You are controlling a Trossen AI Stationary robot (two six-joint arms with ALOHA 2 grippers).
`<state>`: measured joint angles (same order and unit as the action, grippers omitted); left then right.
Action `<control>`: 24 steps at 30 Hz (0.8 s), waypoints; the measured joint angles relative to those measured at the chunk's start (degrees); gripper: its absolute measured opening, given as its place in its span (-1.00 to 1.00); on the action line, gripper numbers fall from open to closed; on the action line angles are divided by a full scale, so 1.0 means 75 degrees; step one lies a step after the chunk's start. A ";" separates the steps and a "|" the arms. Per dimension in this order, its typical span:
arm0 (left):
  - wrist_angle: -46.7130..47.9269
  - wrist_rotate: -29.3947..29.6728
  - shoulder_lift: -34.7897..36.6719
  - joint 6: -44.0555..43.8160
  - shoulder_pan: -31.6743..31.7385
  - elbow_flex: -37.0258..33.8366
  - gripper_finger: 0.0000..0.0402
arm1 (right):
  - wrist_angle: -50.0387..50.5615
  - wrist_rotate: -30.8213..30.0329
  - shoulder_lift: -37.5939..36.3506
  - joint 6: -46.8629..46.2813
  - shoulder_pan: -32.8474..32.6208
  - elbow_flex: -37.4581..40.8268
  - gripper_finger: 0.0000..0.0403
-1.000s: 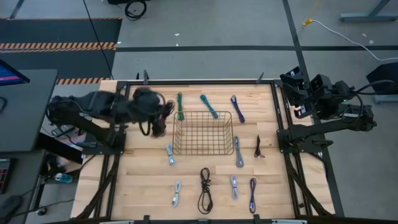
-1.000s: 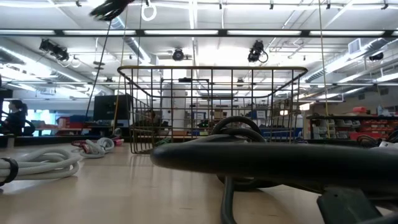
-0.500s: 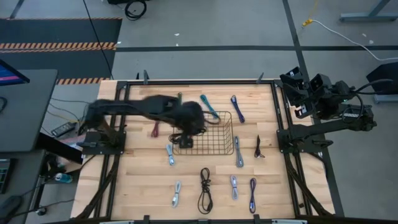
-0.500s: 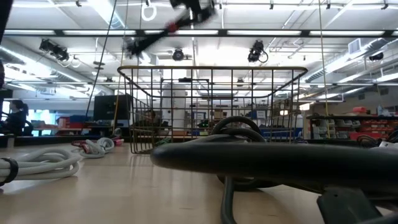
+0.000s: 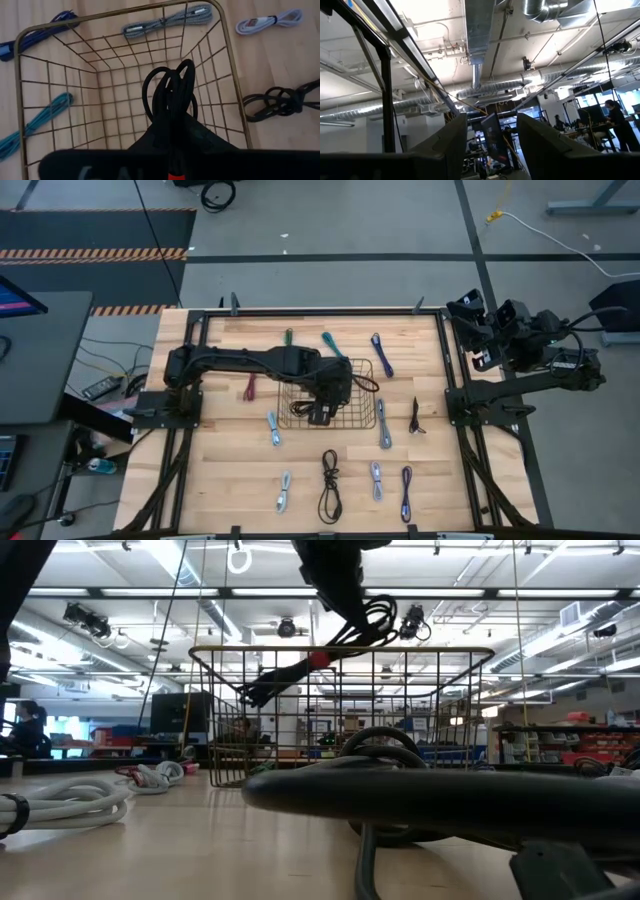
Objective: Pick and place USB-C Cables
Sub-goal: Put the top left black USB cable into the gold wire basket, then put the pink USB cable into the gold wire basket
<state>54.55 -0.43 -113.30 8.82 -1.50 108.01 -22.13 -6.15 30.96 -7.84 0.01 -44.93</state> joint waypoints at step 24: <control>0.0211 0.0018 0.0005 -0.0421 -0.0001 0.0000 -0.55 | -0.0003 0.0009 -0.0003 -0.0015 0.0000 0.0000 -0.12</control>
<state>56.13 -0.30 -113.26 5.66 -1.51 108.01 -22.15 -6.09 30.94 -7.94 0.01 -44.93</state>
